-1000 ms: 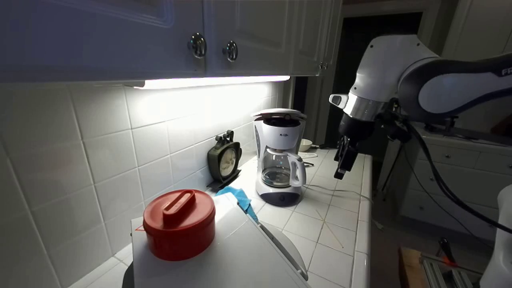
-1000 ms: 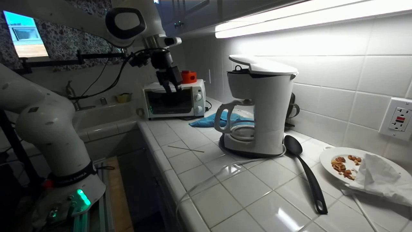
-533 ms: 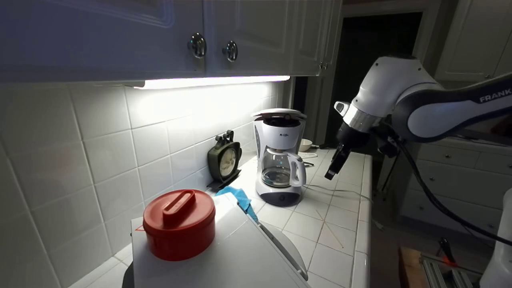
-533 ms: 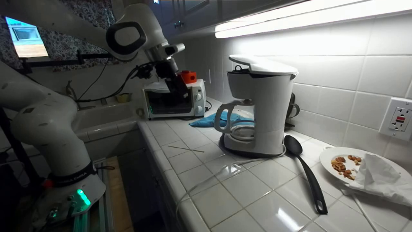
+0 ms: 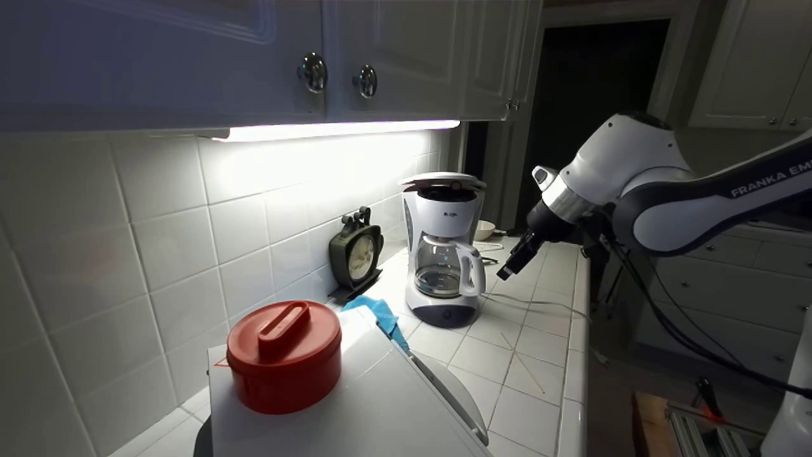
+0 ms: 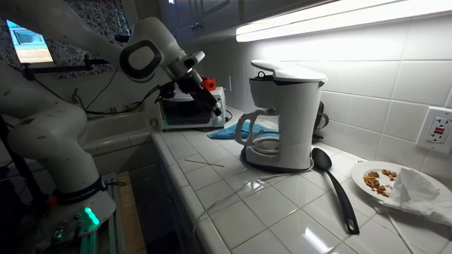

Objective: Move the clear cup from the coffee maker to the counter

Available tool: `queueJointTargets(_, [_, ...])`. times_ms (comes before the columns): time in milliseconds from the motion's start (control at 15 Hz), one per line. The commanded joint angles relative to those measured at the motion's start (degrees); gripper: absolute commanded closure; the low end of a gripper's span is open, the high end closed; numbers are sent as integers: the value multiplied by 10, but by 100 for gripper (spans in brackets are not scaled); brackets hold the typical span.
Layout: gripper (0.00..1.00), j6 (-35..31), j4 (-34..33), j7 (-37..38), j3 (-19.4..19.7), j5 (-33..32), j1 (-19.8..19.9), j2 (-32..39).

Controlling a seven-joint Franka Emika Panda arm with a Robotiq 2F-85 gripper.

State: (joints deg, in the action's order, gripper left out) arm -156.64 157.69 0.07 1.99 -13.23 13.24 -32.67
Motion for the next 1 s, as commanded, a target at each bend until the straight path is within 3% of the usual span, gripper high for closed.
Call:
queueJointTargets(0, [0, -83, -1, -5, -8, -25, 21, 35])
queueJointTargets(67, [0, -106, -1, -6, -12, -29, 30, 46])
queueJointTargets(200, [0, -79, -1, -10, -6, -4, 16, 32])
queueJointTargets(400, [0, -94, -1, -12, -7, -6, 22, 49])
queueJointTargets(733, [0, -122, -3, 32, -74, -64, 106, 60])
queueJointTargets(933, [0, -146, -3, 46, -91, -68, 124, 72])
